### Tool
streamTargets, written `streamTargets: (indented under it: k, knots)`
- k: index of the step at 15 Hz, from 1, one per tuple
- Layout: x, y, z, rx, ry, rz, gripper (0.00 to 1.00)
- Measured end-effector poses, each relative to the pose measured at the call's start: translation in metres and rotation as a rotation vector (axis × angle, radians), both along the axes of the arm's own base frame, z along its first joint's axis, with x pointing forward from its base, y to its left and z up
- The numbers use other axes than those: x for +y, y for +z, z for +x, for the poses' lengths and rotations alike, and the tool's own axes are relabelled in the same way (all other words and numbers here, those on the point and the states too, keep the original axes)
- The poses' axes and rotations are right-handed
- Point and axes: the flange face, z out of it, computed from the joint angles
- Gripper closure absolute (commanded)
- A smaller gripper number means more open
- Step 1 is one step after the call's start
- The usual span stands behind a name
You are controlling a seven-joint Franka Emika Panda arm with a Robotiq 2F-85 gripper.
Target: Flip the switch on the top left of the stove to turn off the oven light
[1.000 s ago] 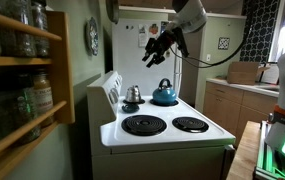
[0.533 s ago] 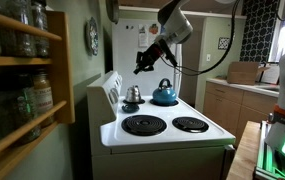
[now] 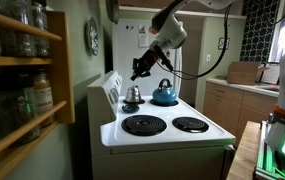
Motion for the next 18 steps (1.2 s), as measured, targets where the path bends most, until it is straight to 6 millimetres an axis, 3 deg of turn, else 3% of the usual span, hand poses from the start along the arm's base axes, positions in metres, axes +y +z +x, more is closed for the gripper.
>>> streamTargets:
  k: [9,18]
  knots:
    - [0.008,-0.001,0.009,0.001,0.004,0.013,1.0]
    - [0.033,-0.042,0.048,0.06,-0.049,0.045,1.0]
